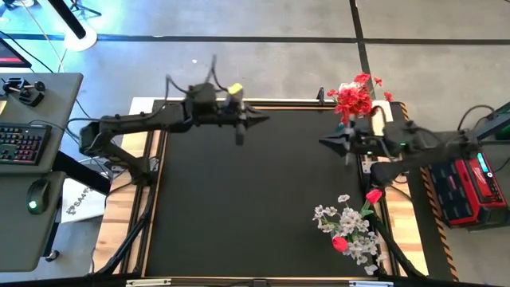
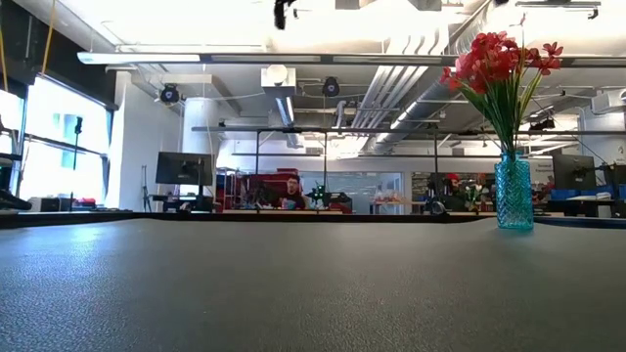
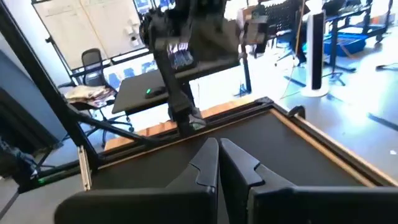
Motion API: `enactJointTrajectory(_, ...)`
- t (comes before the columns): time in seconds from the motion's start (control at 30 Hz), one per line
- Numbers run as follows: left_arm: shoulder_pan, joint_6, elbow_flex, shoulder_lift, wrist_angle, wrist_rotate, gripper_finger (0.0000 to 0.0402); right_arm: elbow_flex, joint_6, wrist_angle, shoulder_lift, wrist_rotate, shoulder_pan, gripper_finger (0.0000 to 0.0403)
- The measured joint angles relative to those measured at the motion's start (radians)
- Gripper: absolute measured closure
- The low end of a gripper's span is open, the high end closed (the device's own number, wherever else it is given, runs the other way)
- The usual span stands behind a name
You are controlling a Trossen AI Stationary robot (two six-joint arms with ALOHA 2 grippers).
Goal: Sort flowers into vase by color
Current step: Return to Home Position
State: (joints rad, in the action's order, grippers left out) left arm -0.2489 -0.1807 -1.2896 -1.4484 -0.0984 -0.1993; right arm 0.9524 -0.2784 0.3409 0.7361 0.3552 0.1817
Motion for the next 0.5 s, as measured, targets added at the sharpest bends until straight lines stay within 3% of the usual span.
enactJointTrajectory(0.2, -0.078, -0.027, 0.206, 0.127, -0.128, -0.083, 0.0401, -0.135, 0.018, -0.161, -0.001, -0.174, -0.130, 0.0403)
enactJointTrajectory(0.5, -0.091, 0.021, 0.539, 0.290, -0.325, -0.081, 0.0401, -0.248, 0.002, -0.167, -0.081, -0.168, -0.181, 0.0403)
